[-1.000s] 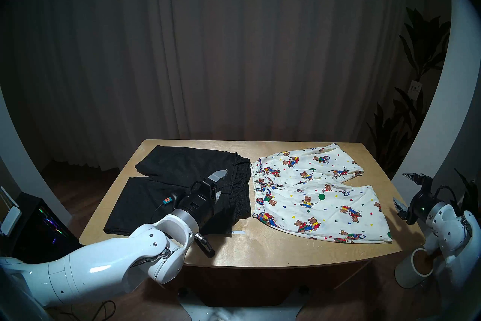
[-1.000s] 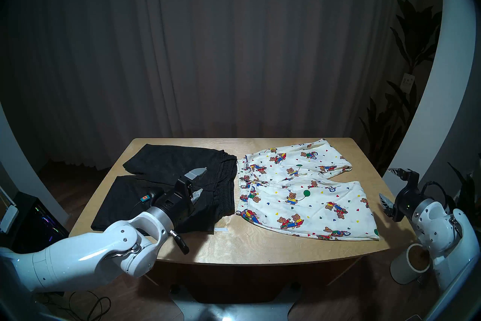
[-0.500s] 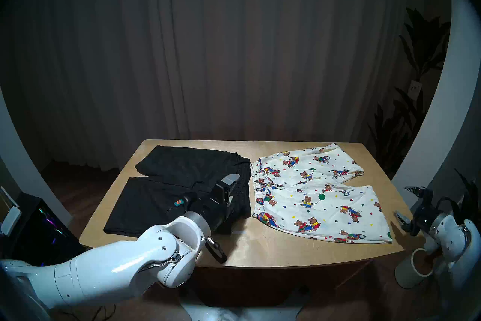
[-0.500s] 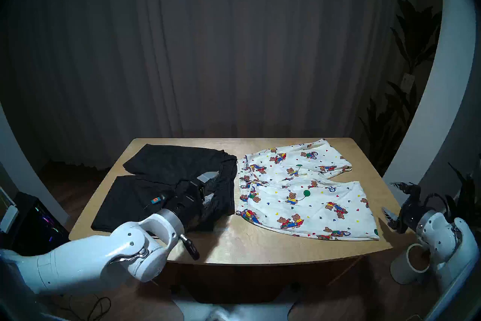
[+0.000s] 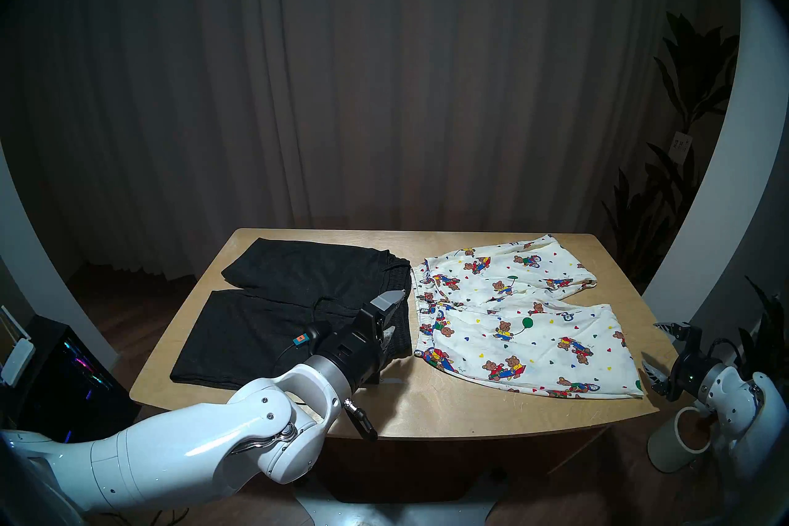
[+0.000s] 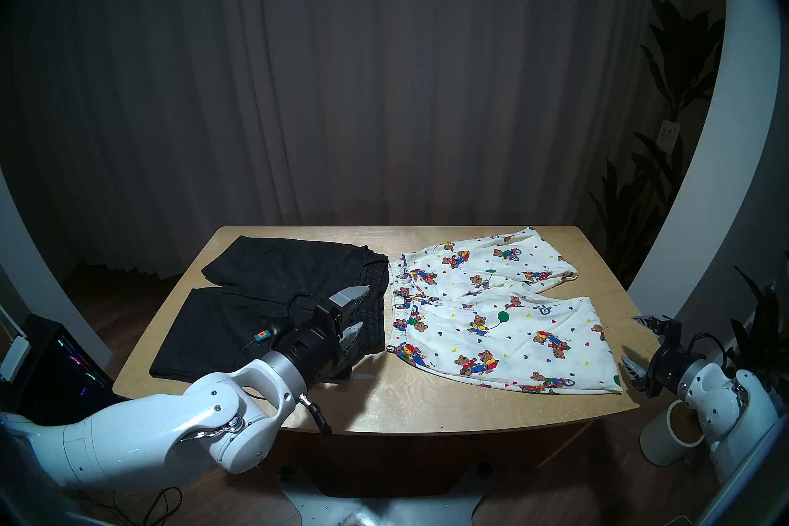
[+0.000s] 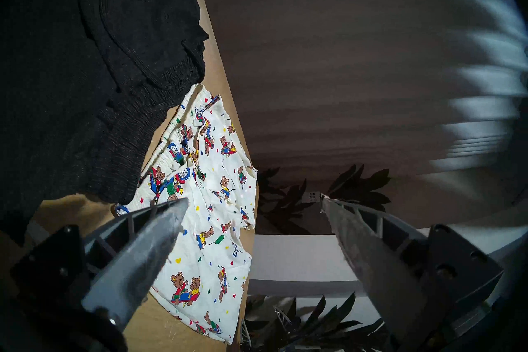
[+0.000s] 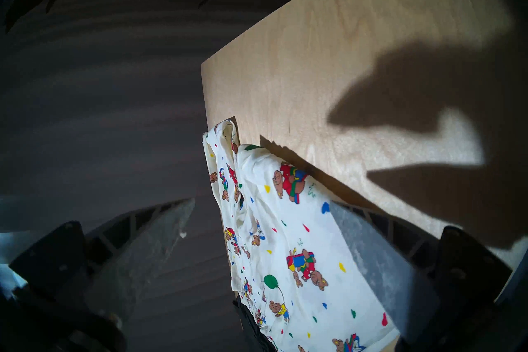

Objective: Fold pants twice and stack them

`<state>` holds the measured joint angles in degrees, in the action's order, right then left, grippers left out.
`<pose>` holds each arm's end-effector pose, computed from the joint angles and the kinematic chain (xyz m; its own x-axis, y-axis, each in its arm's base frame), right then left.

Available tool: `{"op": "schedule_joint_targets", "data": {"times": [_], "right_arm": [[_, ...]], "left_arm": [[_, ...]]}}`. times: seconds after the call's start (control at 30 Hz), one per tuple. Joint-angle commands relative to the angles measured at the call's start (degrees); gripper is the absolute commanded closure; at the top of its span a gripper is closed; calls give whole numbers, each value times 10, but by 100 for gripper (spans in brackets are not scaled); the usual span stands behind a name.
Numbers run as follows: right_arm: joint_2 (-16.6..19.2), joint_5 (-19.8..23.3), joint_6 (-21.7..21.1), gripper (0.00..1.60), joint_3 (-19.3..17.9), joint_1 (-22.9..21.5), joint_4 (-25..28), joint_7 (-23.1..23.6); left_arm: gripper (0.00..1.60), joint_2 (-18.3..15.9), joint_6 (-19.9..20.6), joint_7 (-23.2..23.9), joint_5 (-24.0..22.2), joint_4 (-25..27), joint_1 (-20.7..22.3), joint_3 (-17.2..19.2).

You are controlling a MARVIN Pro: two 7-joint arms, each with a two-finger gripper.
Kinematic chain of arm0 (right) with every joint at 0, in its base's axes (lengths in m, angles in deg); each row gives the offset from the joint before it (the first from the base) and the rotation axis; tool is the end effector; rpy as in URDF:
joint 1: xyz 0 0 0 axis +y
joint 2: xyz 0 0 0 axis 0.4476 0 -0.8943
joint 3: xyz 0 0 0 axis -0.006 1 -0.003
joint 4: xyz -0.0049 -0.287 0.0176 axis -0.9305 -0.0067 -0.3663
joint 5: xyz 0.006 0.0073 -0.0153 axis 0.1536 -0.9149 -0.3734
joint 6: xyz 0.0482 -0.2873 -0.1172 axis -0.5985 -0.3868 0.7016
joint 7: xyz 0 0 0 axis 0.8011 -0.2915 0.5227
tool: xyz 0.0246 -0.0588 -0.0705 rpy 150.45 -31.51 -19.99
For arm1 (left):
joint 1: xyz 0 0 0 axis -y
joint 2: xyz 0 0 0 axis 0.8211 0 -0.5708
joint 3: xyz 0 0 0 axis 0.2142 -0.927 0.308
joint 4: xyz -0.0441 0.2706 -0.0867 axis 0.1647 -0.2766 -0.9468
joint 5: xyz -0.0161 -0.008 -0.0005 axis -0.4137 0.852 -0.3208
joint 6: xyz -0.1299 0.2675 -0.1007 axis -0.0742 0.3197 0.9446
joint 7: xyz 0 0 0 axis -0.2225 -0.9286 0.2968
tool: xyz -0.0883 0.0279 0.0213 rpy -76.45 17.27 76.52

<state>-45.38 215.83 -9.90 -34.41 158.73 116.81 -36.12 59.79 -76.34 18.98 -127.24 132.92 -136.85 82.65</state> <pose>0.2366 -0.3123 -0.3073 0.0235 -0.9960 -0.0867 -0.4611 0.0661 -0.8849 0.2878 -0.0879 -0.2687 0.5665 0.8141 0.1275 0.0774 -0.2067 0.9753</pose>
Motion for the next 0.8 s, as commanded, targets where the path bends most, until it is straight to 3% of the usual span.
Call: {"op": "schedule_joint_targets", "data": {"times": [0.0, 0.33, 0.4, 0.5, 0.53, 0.57, 0.67, 0.7, 0.77], "right_arm": [[17, -4, -14, 0, -3, -22, -7, 15], [14, -9, -23, 0, -2, -29, -13, 18], [13, -11, -24, 0, -2, -30, -13, 17], [12, -12, -24, 0, -2, -31, -13, 16], [12, -12, -25, 0, -2, -31, -13, 16], [11, -13, -25, 0, -2, -31, -13, 16], [11, -13, -25, 0, -2, -32, -13, 16], [11, -13, -26, 0, -2, -32, -14, 16], [7, -7, -26, 0, -10, -27, -9, 13]], "left_arm": [[0, -1, -2, 5, 24, 1, 15, 4], [0, 1, -2, 3, 30, 1, 14, 6], [0, 1, -54, -55, 63, 7, -6, 13], [0, 2, -82, -52, 29, 12, -47, 36], [0, 1, -72, -54, 6, 13, -50, 39], [0, 9, -99, -55, 8, 18, -68, 47], [0, 16, -105, -54, -27, 18, -70, 47], [0, 37, -134, -51, -33, 22, -90, 57], [0, 55, -157, -46, -32, 24, -85, 47]]}}
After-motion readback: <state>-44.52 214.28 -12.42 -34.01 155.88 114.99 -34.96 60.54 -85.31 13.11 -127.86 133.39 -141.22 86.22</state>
